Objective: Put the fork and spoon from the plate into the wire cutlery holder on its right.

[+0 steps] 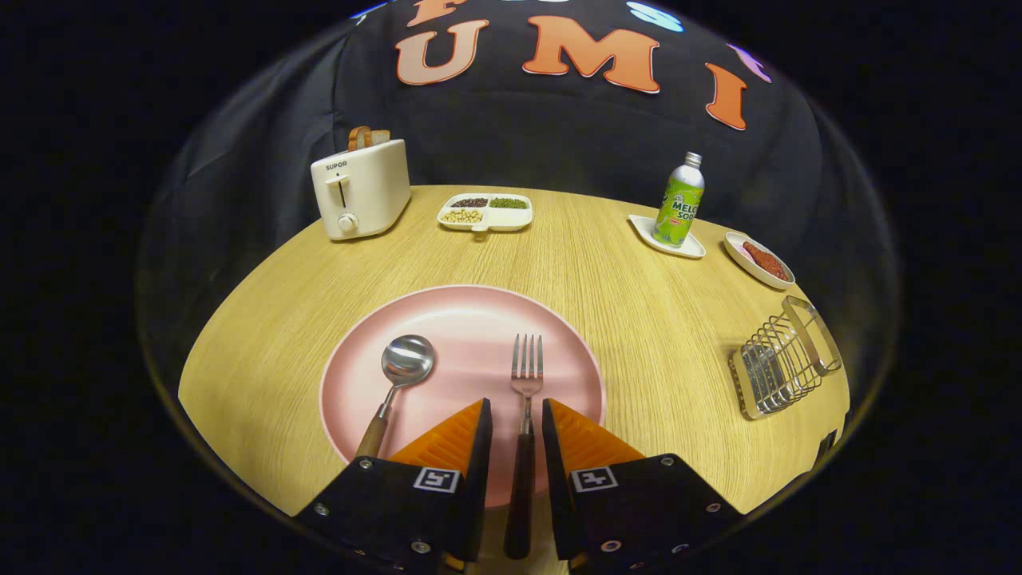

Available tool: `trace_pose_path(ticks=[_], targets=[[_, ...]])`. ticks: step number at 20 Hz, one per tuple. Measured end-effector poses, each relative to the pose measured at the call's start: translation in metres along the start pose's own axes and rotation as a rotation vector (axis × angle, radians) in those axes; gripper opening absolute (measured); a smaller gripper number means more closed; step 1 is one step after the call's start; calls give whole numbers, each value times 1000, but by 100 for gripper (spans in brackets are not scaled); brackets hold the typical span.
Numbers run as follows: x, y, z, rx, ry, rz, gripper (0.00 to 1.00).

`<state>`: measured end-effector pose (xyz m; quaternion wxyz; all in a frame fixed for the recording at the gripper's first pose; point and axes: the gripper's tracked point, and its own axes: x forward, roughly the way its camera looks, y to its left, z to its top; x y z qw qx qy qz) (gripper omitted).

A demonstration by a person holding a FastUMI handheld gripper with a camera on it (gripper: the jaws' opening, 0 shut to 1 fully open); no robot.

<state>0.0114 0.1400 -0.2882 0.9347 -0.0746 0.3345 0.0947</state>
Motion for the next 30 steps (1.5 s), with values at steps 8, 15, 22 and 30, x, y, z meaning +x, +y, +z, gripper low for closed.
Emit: trace_pose_path(ticks=[8, 15, 22, 30], targets=[[-7, -2, 6, 57, 20, 11, 3], [-47, -28, 37, 60, 22, 73, 2], [-91, -99, 57, 81, 34, 39, 2], [-135, -185, 64, 70, 82, -39, 3]])
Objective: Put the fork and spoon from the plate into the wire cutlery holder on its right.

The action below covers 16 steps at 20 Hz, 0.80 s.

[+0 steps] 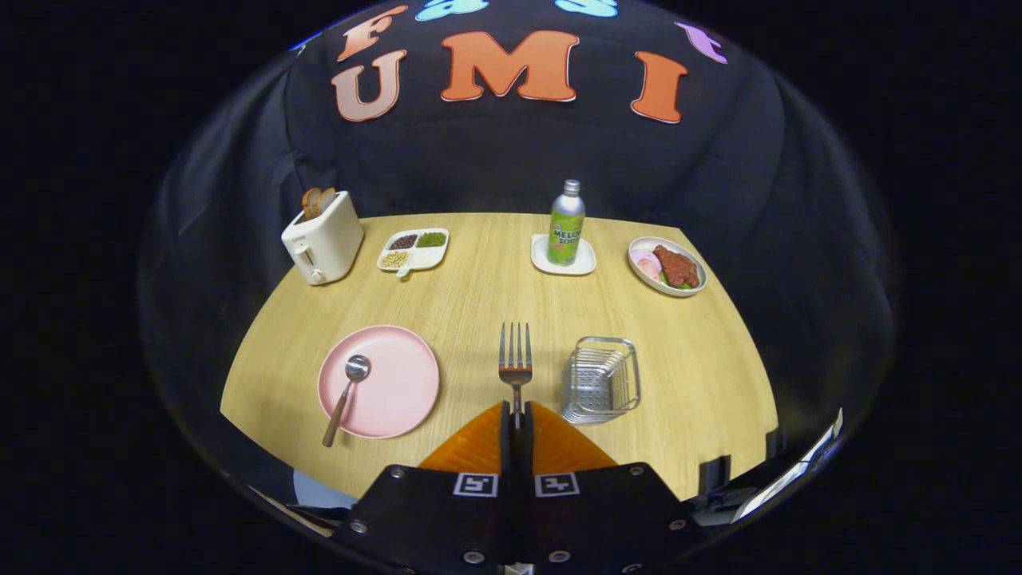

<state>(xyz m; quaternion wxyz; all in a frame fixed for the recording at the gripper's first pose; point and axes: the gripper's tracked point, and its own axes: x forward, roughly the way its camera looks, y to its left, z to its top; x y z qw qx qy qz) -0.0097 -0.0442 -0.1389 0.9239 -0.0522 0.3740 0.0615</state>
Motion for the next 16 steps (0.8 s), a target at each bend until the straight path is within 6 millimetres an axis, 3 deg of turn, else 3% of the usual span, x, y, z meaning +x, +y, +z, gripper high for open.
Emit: trace_pose_path(ticks=[9, 16], targets=[[13, -42, -28, -10, 209, -16, 3], [47, -60, -27, -20, 338, -14, 3]])
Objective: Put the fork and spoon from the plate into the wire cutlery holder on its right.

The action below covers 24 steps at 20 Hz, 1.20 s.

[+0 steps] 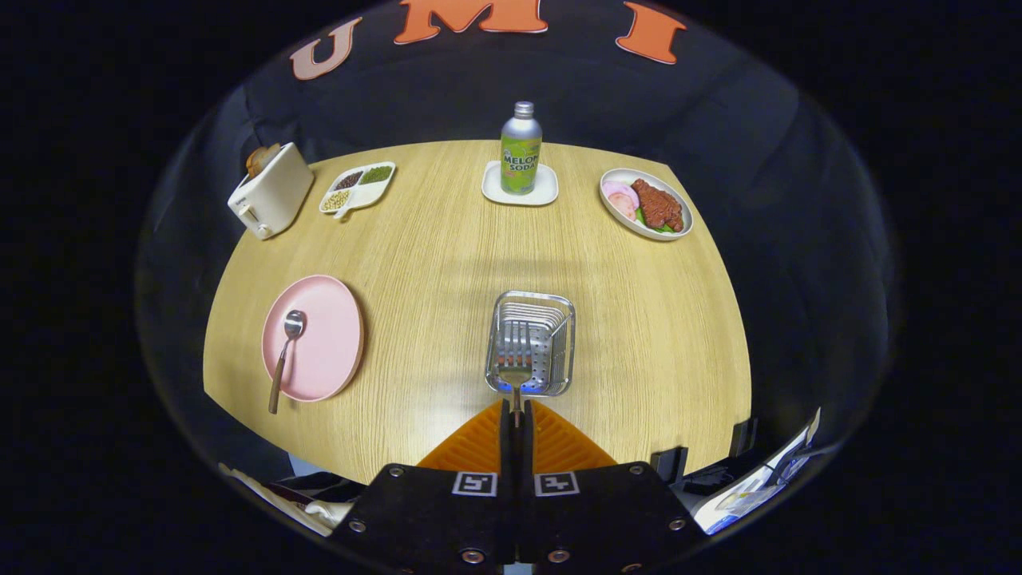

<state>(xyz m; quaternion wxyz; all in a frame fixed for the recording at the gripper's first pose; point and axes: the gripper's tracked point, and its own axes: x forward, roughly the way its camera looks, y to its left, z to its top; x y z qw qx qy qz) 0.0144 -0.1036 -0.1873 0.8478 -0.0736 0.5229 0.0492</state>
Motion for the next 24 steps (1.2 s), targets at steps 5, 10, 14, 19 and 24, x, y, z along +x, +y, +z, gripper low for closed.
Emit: trace_pose_path(ticks=[5, 10, 14, 19, 24], targets=[[20, -4, 6, -32, 93, -15, 3], [39, -5, 4, -38, 166, -24, 4], [53, 0, 4, -37, 191, -30, 4], [51, 8, 15, -19, 156, -12, 9], [26, 1, 35, -9, 47, -25, 49]])
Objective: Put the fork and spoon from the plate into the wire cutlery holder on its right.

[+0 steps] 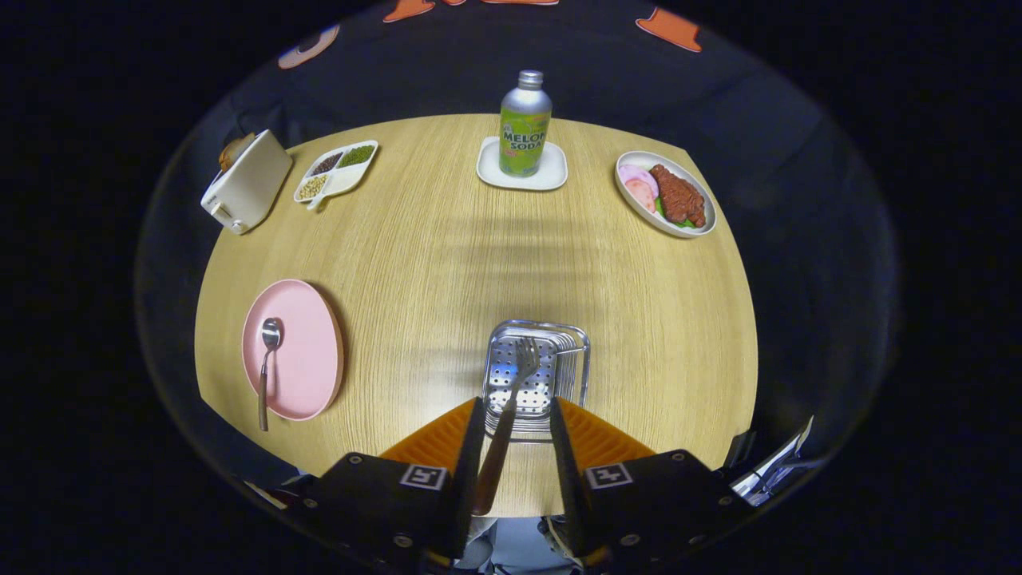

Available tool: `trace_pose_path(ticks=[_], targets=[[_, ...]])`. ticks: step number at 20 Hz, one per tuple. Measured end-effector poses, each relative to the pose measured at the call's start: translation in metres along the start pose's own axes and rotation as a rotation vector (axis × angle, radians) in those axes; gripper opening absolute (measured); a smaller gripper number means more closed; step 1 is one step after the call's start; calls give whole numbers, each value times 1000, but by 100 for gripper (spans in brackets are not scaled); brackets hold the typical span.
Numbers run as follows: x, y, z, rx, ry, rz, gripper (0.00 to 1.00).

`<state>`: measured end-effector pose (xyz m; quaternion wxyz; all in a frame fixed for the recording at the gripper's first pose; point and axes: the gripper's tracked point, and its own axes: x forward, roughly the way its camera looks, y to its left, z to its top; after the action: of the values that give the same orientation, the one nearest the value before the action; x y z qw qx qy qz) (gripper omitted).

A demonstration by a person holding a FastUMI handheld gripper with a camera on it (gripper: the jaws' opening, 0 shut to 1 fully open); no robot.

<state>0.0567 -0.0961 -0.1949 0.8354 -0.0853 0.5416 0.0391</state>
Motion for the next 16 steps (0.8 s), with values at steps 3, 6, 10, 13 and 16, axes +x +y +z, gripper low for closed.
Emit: trace_pose_path(ticks=[3, 6, 10, 13, 16], targets=[[-23, 0, 12, 23, -92, -3, 79], [-49, 11, 28, 70, -216, 13, 99], [-76, 32, 38, 91, -356, 22, 99], [-91, 66, 46, 89, -470, 61, 99], [-91, 110, 45, 63, -529, 113, 98]])
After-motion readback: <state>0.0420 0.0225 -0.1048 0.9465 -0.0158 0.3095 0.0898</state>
